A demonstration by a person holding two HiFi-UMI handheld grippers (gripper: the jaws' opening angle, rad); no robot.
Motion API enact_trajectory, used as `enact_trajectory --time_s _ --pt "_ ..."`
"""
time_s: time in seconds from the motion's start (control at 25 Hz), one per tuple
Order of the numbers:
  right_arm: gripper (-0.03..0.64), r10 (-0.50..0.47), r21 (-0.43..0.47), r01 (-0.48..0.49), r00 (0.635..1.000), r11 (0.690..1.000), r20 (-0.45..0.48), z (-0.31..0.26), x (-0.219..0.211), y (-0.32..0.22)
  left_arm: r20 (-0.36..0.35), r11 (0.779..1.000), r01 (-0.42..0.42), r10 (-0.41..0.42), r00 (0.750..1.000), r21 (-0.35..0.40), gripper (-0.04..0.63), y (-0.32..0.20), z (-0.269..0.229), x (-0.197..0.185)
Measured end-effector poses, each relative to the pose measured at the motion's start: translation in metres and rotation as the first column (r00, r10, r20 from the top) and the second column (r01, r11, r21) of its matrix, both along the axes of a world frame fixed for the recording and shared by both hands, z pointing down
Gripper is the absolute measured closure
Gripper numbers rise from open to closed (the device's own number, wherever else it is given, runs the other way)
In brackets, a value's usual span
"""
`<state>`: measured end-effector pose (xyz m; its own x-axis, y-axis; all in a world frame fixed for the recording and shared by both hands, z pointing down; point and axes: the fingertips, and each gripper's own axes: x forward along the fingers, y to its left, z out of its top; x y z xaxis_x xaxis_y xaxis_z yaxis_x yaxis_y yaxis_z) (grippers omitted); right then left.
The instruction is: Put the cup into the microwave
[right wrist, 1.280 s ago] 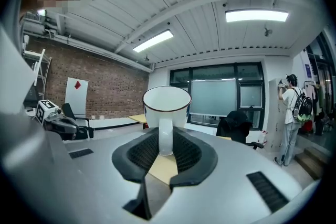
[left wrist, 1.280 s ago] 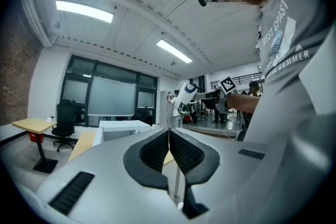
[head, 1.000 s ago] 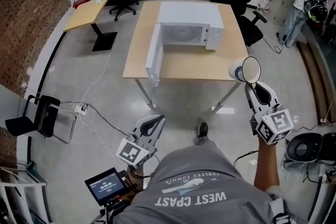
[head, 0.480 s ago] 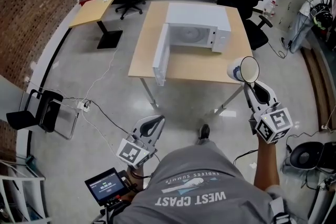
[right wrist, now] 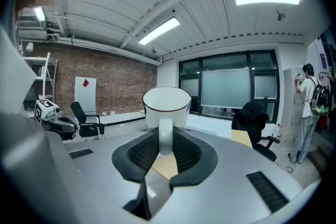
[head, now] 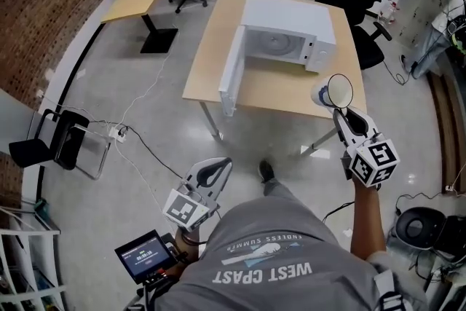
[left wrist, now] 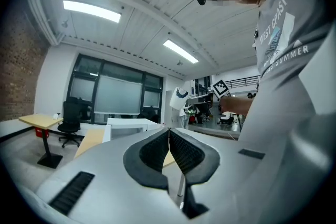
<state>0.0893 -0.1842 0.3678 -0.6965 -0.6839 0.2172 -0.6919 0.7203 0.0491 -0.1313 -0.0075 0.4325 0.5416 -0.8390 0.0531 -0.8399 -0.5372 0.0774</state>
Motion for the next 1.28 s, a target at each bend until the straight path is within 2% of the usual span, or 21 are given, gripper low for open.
enact_trajectory --time_s 0.24,0.4,0.48,0.56,0.64,0.72,0.76,0.96,1.04,1.28 --pt "0.546 -0.035 -0.104 0.036 0.999 0.994 0.009 0.056 -0.034 -0.091 0.025 0.997 0.075 -0.075 0.997 -0.022 0.574 -0.043 0.006 -0.016" --pt "0.546 -0.048 -0.156 0.042 0.998 0.987 -0.035 0.099 -0.060 -0.160 0.040 0.990 0.137 -0.135 0.990 -0.033 0.574 -0.081 0.011 -0.031" --pt "0.546 -0.054 -0.162 0.042 0.996 0.986 -0.070 0.121 -0.069 -0.197 0.057 0.986 0.155 -0.151 0.987 -0.065 0.574 -0.104 0.018 -0.034" --pt "0.546 -0.078 -0.182 0.059 0.992 0.982 -0.101 0.156 -0.081 -0.249 0.083 0.975 0.189 -0.180 0.980 -0.117 0.574 -0.139 0.035 -0.036" --pt "0.545 -0.126 -0.222 0.098 0.985 0.970 -0.116 0.208 -0.095 -0.326 0.099 0.957 0.244 -0.230 0.968 -0.157 0.574 -0.198 0.062 -0.033" --pt "0.546 -0.137 -0.242 0.102 0.982 0.965 -0.132 0.251 -0.101 -0.397 0.103 0.953 0.263 -0.250 0.963 -0.149 0.574 -0.258 0.080 -0.032" --pt "0.546 -0.138 -0.248 0.099 0.980 0.964 -0.144 0.266 -0.105 -0.415 0.106 0.955 0.267 -0.254 0.961 -0.133 0.574 -0.271 0.083 -0.034" --pt "0.545 -0.190 -0.280 0.126 0.958 0.952 -0.215 0.335 -0.139 -0.430 0.174 0.943 0.315 -0.295 0.940 -0.104 0.574 -0.262 0.090 -0.047" --pt "0.545 -0.201 -0.284 0.128 0.949 0.950 -0.245 0.355 -0.146 -0.444 0.171 0.933 0.342 -0.321 0.932 -0.114 0.574 -0.268 0.091 -0.052" --pt "0.546 -0.133 -0.280 0.059 0.958 0.958 -0.252 0.388 -0.159 -0.478 0.182 0.922 0.372 -0.349 0.919 -0.108 0.574 -0.277 0.086 -0.063"
